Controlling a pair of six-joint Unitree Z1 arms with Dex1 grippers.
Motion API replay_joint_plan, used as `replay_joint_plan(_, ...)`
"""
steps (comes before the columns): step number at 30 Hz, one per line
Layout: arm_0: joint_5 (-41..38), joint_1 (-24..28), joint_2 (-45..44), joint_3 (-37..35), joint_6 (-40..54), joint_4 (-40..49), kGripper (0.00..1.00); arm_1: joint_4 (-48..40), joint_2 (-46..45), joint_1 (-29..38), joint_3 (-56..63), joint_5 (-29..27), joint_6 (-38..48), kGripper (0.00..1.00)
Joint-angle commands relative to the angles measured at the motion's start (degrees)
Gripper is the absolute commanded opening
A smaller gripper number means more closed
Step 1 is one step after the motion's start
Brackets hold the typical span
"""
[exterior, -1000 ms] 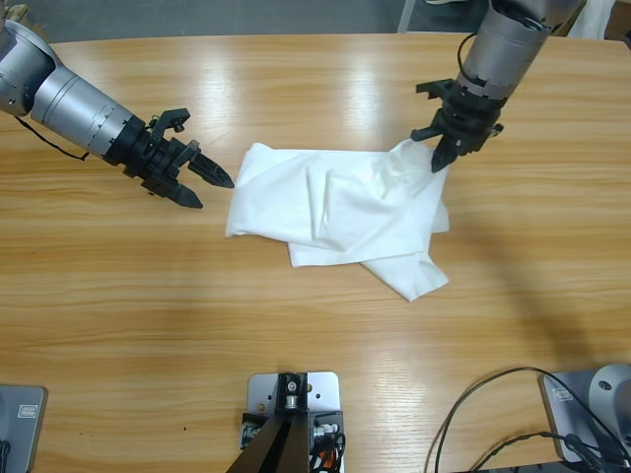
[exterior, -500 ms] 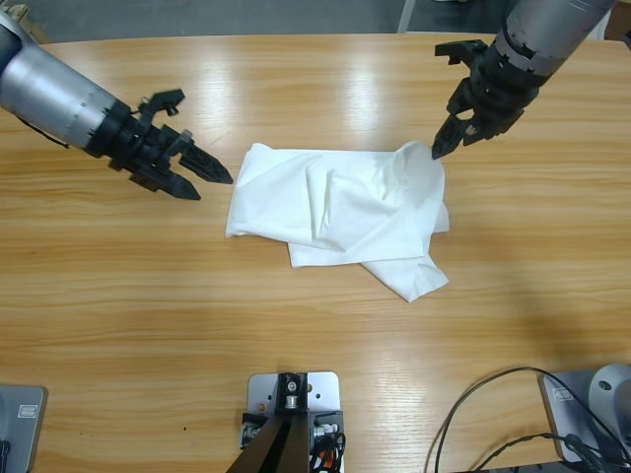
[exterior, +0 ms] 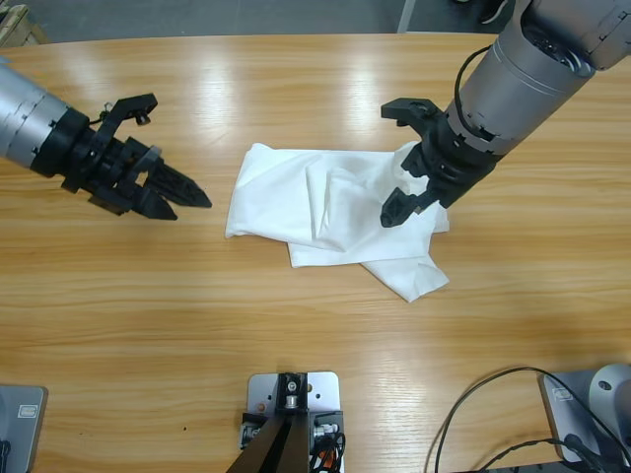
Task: Fold clothes
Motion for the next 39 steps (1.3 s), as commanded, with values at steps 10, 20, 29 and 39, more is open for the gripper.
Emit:
replay_joint_plan(10,1.99,-1.95,1.19,2.24,-0.93,0.58,0.858,-0.51,12.50,3.04,-8.75,4.11,-3.15,0.954)
replay_joint_plan(20,1.99,-1.95,2.91,0.81,-0.75,0.58,0.858,-0.32,14.70,3.04,-8.98,3.13,-4.28,0.000)
replay_joint_plan(29,1.90,-1.95,3.26,-0.31,-0.84,0.58,0.858,1.18,13.54,3.04,-6.84,-2.57,-4.08,0.000)
replay_joint_plan(39,1.72,-1.95,3.12,-1.38,-1.10,0.67,0.858,-1.58,8.37,3.04,0.46,0.33,-3.82,0.000)
